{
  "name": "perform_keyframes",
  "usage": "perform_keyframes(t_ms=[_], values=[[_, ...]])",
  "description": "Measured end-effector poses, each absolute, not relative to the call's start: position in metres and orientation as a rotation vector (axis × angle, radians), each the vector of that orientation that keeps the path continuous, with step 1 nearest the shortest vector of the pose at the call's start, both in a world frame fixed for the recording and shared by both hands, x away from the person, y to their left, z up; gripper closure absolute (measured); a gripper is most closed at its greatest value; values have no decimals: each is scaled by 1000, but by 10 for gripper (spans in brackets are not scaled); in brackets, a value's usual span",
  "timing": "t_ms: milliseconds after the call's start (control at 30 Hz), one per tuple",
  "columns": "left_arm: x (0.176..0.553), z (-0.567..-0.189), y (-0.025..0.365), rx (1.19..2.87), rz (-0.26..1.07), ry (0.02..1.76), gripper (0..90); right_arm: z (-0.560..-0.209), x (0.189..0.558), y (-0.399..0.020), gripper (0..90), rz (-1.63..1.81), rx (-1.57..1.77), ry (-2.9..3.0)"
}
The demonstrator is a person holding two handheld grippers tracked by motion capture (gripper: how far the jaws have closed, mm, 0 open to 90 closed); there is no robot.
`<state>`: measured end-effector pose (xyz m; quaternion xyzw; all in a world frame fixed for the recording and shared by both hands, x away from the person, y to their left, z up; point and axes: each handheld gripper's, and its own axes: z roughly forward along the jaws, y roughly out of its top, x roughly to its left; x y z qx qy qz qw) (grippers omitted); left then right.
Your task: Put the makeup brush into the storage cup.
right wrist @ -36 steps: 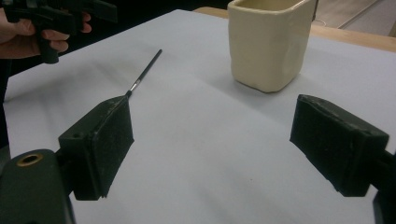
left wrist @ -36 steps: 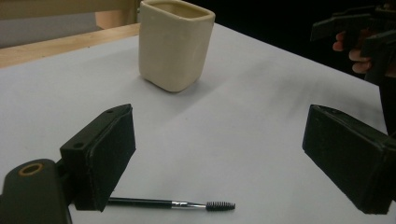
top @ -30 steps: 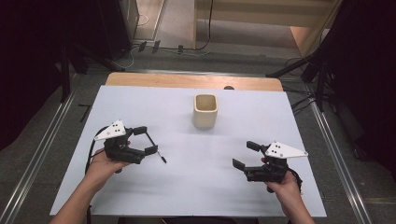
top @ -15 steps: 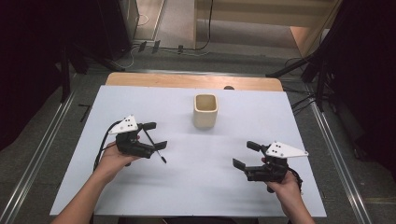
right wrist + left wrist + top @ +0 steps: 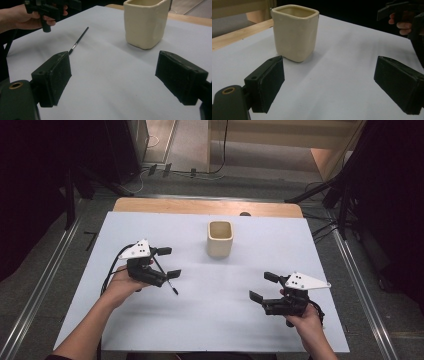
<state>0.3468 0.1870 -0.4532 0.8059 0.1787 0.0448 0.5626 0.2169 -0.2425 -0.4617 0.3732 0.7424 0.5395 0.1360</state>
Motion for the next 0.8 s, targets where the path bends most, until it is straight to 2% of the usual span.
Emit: perform_keyframes(t_ms=[400, 800], values=[[365, -436, 187, 2009, -41, 197, 97, -462, 216, -239, 141, 1575, 1051, 2178], [372, -430, 179, 2198, -49, 106, 97, -463, 215, -238, 141, 1568, 1052, 2191]])
